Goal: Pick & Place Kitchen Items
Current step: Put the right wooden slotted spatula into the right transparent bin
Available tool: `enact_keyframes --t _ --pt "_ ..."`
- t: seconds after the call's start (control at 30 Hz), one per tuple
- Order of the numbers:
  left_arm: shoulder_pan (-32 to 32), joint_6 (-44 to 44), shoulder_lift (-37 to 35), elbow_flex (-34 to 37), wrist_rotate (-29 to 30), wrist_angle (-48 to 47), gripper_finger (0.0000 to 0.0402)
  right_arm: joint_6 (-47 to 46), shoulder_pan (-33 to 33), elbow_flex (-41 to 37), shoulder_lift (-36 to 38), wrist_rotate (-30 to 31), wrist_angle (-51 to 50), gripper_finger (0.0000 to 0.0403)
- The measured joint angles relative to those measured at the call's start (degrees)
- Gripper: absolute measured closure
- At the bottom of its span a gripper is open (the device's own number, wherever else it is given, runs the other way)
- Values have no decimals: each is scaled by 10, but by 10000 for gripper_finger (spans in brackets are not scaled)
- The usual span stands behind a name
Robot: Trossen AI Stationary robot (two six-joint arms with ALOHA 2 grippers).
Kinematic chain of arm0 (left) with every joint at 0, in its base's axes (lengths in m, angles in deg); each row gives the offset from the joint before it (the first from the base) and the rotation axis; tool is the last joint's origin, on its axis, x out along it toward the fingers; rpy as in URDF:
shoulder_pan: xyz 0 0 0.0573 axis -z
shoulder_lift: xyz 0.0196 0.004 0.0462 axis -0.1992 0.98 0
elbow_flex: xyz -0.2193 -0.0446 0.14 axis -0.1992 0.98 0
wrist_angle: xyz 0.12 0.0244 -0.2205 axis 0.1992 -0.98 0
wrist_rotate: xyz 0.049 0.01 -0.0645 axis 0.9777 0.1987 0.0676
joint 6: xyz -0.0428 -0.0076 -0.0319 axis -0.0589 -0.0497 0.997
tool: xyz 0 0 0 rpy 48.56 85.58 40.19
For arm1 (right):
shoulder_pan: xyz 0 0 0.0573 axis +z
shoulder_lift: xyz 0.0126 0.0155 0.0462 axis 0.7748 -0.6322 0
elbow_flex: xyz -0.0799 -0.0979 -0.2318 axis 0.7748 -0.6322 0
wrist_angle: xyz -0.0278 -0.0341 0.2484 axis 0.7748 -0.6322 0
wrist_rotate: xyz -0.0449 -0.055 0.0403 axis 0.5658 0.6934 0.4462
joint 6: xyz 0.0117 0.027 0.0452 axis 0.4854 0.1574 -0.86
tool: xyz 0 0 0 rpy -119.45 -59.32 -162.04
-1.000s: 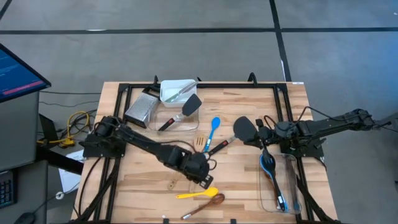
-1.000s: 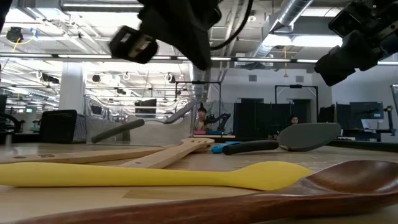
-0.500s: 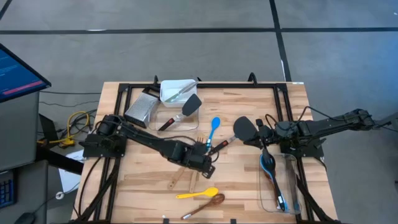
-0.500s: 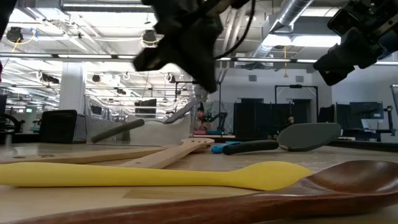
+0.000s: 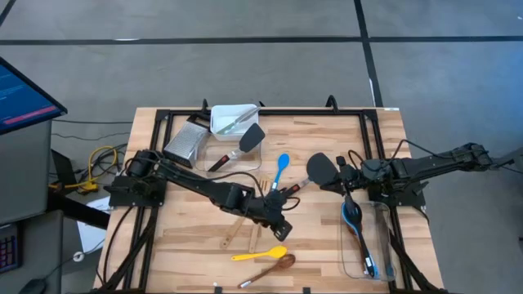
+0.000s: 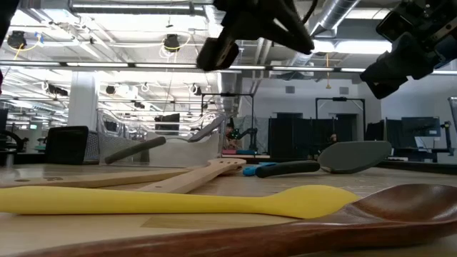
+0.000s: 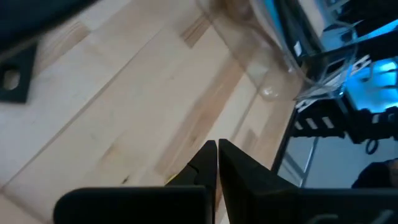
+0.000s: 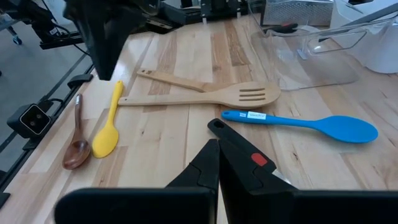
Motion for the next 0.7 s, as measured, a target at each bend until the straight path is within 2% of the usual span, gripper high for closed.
enact_keyframes --t 0.2,0.37,0.57,0.7 --pt "-6 14 0 0 5 64 400 0 0 0 0 0 -14 403" --pt "3 -2 0 0 63 189 400 0 0 0 0 0 -38 403" --pt "20 -2 5 -3 92 217 400 0 0 0 0 0 -51 403" --pt "26 -15 44 -48 81 216 400 4 0 0 0 0 -51 403"
